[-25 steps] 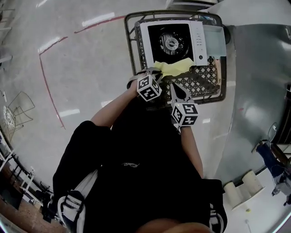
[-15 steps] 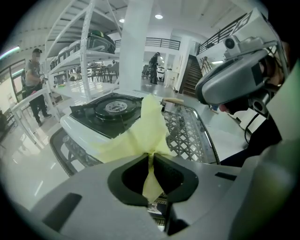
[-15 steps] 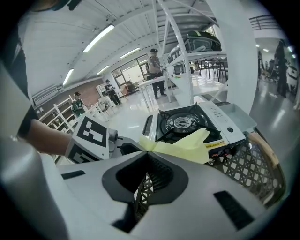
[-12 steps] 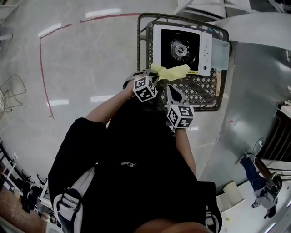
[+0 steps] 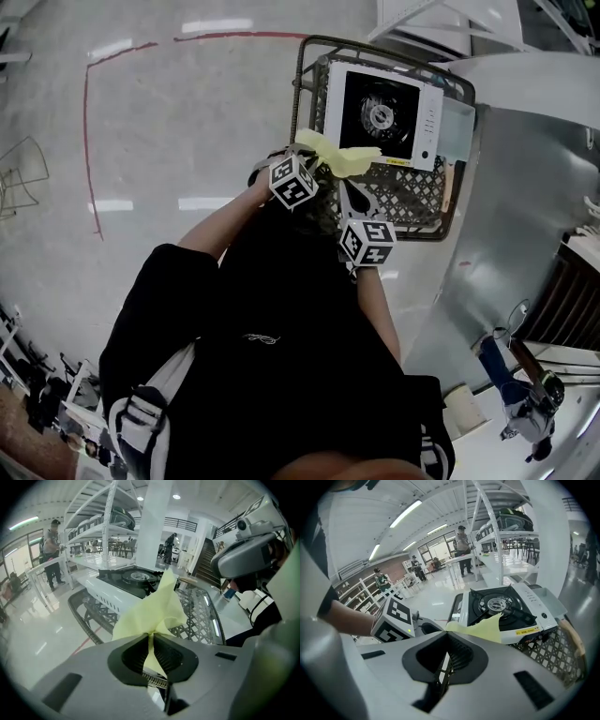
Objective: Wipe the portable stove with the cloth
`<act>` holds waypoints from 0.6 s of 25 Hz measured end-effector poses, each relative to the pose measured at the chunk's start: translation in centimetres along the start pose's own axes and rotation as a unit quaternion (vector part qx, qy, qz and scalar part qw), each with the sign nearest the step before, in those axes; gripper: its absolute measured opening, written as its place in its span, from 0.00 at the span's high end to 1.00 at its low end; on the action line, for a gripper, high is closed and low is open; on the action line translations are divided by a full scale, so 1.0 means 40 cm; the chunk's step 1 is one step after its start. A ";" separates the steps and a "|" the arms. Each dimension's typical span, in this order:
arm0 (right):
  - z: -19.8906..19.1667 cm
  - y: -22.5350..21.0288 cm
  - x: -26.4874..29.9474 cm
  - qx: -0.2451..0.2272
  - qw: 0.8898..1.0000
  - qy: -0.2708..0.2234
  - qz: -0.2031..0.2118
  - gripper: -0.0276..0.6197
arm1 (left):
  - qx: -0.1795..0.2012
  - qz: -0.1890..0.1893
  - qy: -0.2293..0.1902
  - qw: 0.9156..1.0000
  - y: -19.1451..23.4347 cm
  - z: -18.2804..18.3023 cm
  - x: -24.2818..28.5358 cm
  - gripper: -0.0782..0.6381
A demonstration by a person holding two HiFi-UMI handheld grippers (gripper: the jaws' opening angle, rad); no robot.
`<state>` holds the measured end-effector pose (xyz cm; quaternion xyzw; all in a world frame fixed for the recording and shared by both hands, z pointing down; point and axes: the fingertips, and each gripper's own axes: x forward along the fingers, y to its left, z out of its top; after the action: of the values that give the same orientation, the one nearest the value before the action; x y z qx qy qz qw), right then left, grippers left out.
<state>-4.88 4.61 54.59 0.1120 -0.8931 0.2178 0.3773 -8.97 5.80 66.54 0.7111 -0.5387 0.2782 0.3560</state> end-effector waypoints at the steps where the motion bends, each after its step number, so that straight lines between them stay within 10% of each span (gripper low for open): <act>1: 0.002 0.003 0.000 0.000 1.000 -0.001 -0.001 0.95 | -0.003 0.001 0.000 1.000 0.002 0.000 0.002 0.82; 15: 0.005 0.002 -0.064 -0.015 1.000 -0.014 0.001 0.95 | -0.115 0.059 -0.086 0.988 0.066 0.096 -0.057 0.83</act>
<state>-3.26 4.69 52.58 0.1081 -0.9018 0.2031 0.3657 -12.07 3.56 63.01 0.6539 -0.6368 0.1725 0.3703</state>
